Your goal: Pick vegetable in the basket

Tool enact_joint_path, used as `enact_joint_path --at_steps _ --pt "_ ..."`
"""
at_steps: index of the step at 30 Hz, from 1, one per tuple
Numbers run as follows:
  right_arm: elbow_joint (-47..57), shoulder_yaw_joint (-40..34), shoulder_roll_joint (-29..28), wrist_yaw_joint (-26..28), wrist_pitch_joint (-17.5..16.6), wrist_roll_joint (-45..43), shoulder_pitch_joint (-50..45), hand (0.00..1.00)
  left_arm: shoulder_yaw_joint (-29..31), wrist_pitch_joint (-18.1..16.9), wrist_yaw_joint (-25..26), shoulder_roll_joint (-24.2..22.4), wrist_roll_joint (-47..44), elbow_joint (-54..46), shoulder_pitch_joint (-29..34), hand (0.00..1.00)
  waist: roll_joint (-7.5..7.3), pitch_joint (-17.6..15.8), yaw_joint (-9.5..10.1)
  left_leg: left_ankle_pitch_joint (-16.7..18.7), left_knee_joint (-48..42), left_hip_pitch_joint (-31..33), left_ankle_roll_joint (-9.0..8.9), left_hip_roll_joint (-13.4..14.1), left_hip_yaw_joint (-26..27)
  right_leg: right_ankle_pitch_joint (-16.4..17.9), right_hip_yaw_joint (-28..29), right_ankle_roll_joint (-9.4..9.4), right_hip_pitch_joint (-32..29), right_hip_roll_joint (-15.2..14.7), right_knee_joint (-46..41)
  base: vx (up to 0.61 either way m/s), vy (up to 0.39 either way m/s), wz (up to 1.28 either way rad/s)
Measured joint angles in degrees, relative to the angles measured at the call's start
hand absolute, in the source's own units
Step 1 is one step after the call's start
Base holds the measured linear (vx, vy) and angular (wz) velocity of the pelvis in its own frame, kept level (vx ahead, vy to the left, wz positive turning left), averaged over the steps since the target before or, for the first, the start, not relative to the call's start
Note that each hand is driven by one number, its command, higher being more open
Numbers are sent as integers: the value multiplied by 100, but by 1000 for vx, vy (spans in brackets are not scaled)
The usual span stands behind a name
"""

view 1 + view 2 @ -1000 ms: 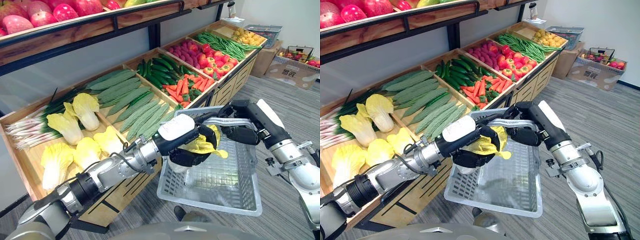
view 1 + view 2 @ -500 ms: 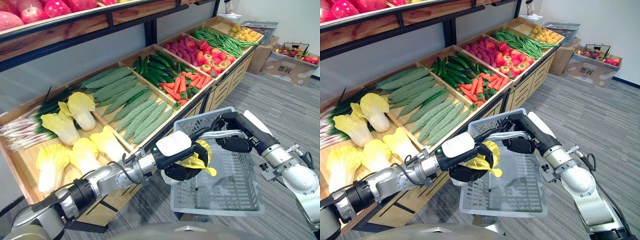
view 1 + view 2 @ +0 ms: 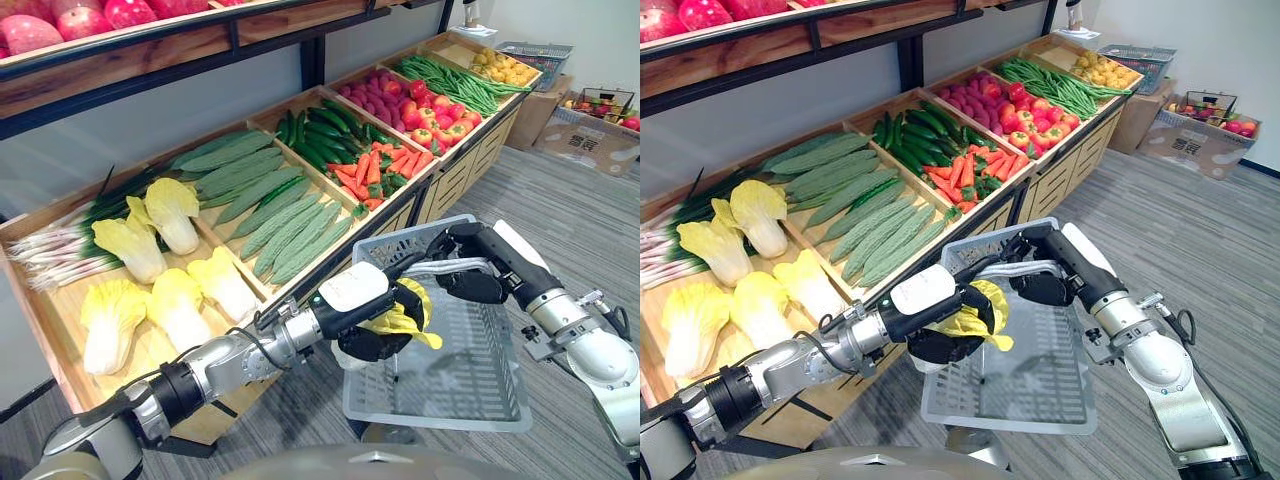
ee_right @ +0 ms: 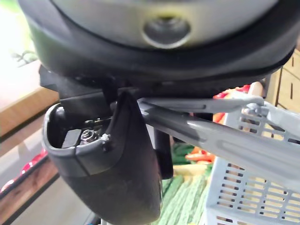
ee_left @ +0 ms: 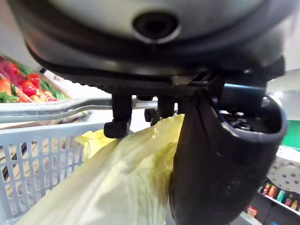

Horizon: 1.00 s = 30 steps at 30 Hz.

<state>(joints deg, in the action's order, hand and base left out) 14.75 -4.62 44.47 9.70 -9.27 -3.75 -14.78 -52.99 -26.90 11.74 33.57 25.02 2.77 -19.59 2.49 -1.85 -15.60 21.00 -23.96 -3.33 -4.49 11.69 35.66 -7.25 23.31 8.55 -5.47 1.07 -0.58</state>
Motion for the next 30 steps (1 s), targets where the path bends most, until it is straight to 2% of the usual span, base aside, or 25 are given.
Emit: enact_joint_path --at_steps 7,11,14,16,21,30 --pt "3 -185 -295 -246 -8 -453 79 0 180 213 -129 -30 -7 -633 2 0 3 4 109 -11 -68 98 18 4 -170 0 -159 -1 7 -55 0 27 3 11" --pt "2 -188 -459 -435 -24 -655 540 0 260 218 -148 -99 13 -1152 1 0 -1 5 154 -25 -94 112 51 -17 -283 1 -276 -2 68 -102 -1 7 -1 16" --pt "1 -187 -483 -650 -158 -850 1131 0 -168 63 -354 -190 408 -1646 -19 0 5 9 263 -39 -96 140 74 -26 -339 3 -335 -5 67 -115 -1 12 -9 7" --pt "4 -171 -492 -671 -336 -932 1314 0 -174 18 -353 -247 622 -1826 -42 0 13 17 275 -44 -115 193 80 -22 -426 9 -414 -16 67 -125 -3 22 -17 17" --pt "-82 -129 -641 -786 -407 -1010 1685 0 -29 18 -41 -224 1171 -1929 -439 0 51 71 443 -64 -120 185 102 -23 -478 6 -459 -23 105 -133 -6 16 -10 8" --pt "-343 161 -659 -853 -405 -1017 1786 0 -33 -61 70 -157 1646 -1943 -470 0 42 79 451 -64 -91 83 103 -19 -406 -17 -404 -63 178 -107 65 42 6 -4"
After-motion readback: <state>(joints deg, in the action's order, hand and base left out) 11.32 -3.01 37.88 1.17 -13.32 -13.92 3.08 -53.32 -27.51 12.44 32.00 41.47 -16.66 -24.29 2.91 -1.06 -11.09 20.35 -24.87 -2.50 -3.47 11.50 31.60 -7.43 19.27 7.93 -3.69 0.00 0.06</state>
